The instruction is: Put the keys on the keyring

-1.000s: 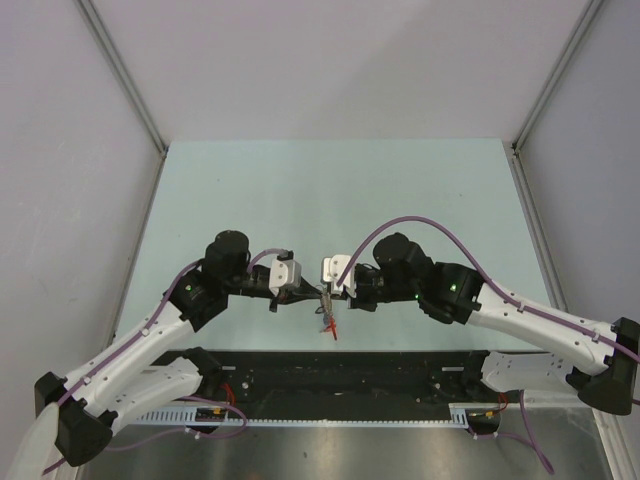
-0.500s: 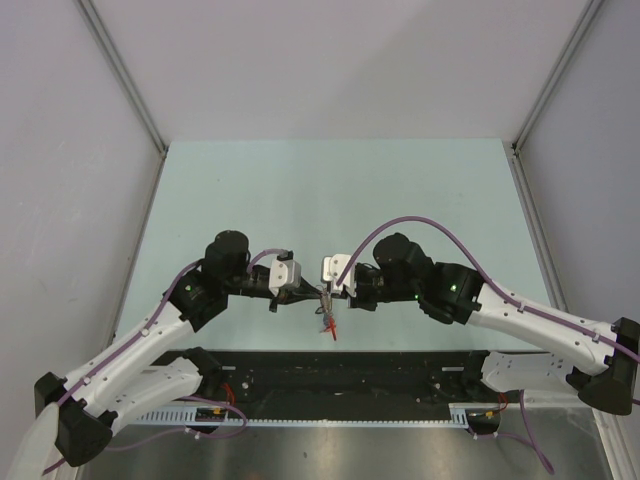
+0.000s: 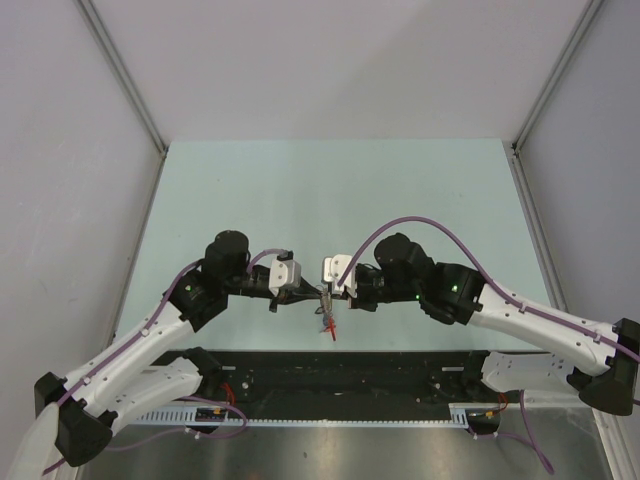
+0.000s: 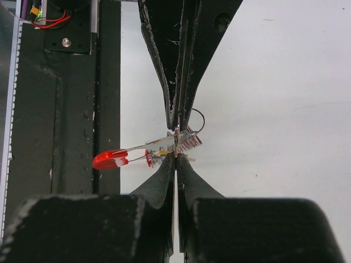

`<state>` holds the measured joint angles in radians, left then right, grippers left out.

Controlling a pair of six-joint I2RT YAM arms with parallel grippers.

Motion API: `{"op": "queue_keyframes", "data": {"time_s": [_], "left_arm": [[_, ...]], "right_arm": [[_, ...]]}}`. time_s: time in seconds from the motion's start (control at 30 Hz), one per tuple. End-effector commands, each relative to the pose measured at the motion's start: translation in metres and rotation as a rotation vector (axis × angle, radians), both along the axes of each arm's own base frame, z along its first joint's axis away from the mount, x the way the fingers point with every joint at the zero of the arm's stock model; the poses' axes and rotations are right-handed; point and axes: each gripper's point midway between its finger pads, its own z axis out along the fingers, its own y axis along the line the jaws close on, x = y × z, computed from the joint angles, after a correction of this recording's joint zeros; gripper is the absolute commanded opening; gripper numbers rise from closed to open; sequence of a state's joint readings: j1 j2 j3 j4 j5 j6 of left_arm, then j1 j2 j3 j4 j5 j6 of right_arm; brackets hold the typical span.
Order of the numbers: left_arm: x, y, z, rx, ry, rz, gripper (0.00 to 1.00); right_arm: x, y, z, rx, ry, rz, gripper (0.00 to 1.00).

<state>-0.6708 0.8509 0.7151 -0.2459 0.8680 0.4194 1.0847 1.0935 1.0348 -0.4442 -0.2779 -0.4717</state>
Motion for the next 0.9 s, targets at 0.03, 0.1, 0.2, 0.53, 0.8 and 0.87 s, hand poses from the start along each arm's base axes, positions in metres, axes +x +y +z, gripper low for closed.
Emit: {"op": "queue_keyframes", "data": {"time_s": [0.03,0.1,0.2,0.53,0.8,0.87], "left_arm": [[-0.003,-0.004,0.012,-0.047,-0.048,-0.048,0.00],[-0.003,-0.004,0.012,-0.047,-0.044,-0.049,0.00],[-0.003,-0.004,0.011,-0.042,-0.039,-0.049,0.00],[-0.006,-0.007,0.010,-0.041,-0.021,-0.068,0.00],[-0.008,-0.009,0.008,-0.032,0.004,-0.074,0.00],[-0.007,-0.009,0.008,-0.029,0.008,-0.070,0.00]], "right_arm": [[-0.004,0.005,0.033,0.085,-0.033,0.021,0.00],[-0.005,0.006,0.033,0.085,-0.033,0.024,0.00],[-0.006,0.008,0.033,0.091,-0.032,0.034,0.00],[-0.007,0.011,0.035,0.099,-0.039,0.041,0.00],[-0.008,0.016,0.036,0.111,-0.036,0.046,0.00],[-0.007,0.016,0.038,0.119,-0.037,0.039,0.00]]}}
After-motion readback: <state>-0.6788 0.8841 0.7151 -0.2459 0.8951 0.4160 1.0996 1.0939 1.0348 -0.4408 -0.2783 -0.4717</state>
